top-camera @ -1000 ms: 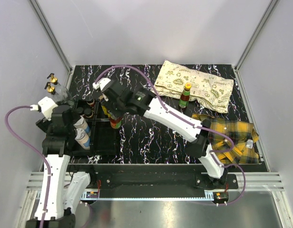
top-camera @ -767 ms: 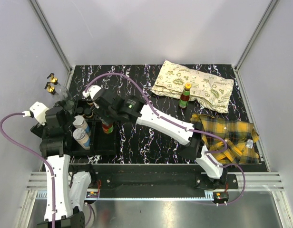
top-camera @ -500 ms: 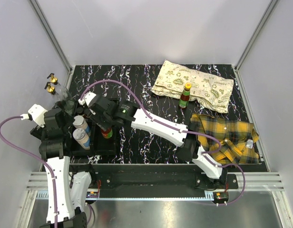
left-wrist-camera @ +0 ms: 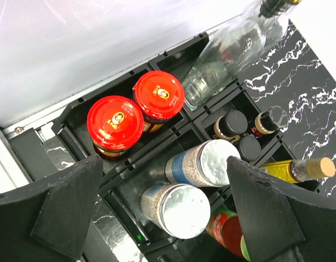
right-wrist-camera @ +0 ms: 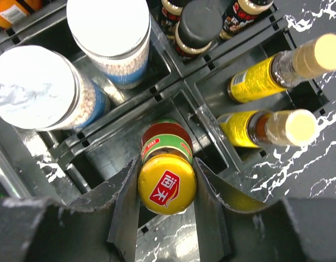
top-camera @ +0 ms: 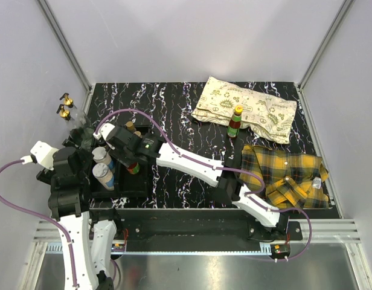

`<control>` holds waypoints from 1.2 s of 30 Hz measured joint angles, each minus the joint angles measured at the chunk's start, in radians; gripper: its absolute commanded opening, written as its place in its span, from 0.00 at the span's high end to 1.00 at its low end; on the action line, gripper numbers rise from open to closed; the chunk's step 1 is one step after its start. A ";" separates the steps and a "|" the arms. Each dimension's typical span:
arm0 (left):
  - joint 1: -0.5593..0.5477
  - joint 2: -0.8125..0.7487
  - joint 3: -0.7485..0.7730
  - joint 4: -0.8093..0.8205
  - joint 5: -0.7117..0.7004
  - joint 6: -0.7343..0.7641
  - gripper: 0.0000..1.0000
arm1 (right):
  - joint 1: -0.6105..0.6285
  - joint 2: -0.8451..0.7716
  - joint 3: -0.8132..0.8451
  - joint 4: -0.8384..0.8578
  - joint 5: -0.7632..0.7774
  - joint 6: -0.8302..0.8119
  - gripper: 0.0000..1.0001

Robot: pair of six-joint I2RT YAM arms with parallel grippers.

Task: Organize the condiment bottles
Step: Place the bottle in the storage box, then pick up the bottle from the center of the board.

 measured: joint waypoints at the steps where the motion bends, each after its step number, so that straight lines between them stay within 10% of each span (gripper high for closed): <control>1: 0.000 0.000 0.000 -0.005 0.003 -0.003 0.01 | 0.000 0.009 0.008 0.006 0.001 -0.004 1.00; 8: 0.000 -0.023 0.003 -0.021 0.015 -0.007 0.01 | -0.002 0.030 0.031 0.035 0.002 -0.012 0.80; 12: 0.001 -0.029 0.006 -0.025 0.017 -0.007 0.01 | -0.003 0.030 0.031 0.037 0.000 -0.009 0.31; 16: 0.001 -0.033 0.006 -0.031 0.018 -0.006 0.01 | -0.007 0.030 0.031 0.069 0.009 -0.008 0.03; 28: 0.001 -0.090 0.005 -0.024 0.054 0.052 0.01 | -0.022 0.015 0.027 0.117 0.047 0.004 0.00; 36: 0.001 -0.104 -0.009 0.003 0.080 0.084 0.01 | -0.082 -0.293 -0.187 0.126 0.109 0.066 0.00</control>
